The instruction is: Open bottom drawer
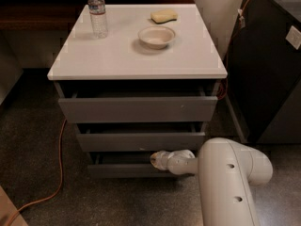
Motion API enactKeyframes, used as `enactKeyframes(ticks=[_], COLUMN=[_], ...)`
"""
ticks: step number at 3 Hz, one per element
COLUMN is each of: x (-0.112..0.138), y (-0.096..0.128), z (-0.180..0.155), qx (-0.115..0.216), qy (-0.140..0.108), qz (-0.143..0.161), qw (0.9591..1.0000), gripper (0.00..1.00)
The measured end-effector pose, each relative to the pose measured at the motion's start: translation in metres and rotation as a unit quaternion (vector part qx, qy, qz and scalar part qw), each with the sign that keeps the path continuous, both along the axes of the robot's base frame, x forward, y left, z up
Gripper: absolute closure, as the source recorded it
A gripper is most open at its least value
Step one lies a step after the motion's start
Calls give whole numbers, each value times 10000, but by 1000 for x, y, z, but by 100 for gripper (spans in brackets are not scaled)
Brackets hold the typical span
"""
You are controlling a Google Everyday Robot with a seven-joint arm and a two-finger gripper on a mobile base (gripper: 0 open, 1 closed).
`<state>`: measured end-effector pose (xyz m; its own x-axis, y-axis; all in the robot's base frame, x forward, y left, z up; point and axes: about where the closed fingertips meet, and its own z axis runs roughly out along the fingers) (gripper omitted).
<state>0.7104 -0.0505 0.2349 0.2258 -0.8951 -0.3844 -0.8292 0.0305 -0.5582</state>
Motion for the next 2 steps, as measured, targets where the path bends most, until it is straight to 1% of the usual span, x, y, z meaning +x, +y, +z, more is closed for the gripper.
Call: enactKeyframes(ticks=[2], x=[0], y=[0], z=[0], qx=[0], qy=[1], qz=[0], qw=[10000], gripper=[100])
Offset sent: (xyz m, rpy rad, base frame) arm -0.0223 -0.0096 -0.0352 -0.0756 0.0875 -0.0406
